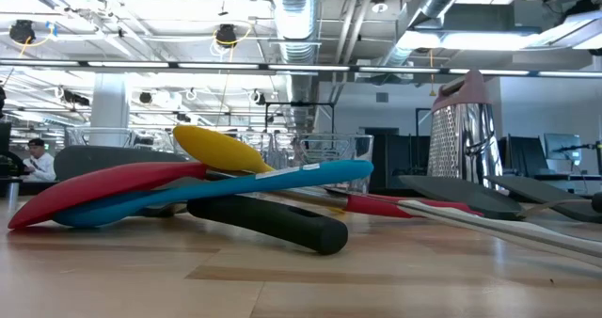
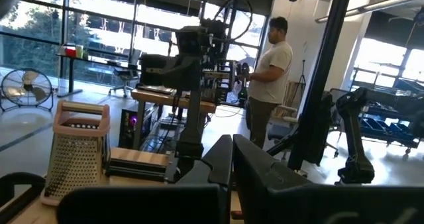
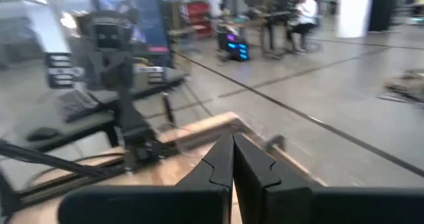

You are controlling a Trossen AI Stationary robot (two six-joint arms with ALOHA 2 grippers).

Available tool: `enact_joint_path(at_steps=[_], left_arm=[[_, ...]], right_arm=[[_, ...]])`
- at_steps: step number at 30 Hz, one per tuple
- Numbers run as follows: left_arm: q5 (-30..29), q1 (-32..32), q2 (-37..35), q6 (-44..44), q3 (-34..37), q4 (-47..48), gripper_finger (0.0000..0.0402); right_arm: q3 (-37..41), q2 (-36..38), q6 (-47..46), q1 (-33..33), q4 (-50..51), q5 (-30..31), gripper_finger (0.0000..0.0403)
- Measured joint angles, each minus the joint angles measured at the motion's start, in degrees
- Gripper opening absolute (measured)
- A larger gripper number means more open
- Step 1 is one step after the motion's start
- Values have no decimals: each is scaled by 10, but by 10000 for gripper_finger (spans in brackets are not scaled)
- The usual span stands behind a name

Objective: Pick & Place Kitchen Items
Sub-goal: Put the black spatula into the middle transparent bin

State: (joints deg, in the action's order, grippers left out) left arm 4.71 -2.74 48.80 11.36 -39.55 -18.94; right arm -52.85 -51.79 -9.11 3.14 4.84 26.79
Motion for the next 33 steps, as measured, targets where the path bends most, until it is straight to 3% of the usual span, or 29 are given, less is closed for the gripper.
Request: enact_joint_path(at_steps=[5, 14, 25, 33], left_arm=[[0, 0, 0, 0, 0, 0, 1], [0, 0, 0, 0, 0, 0, 1], [0, 0, 0, 0, 0, 1, 1], [0, 0, 0, -2, 0, 1, 1]], right_arm=[[-86, -7, -25, 27, 151, 88, 0], [-158, -27, -238, 50, 376, 92, 0], [-156, -63, -547, 101, 620, -2, 0], [-156, -101, -716, 175, 706, -57, 0]])
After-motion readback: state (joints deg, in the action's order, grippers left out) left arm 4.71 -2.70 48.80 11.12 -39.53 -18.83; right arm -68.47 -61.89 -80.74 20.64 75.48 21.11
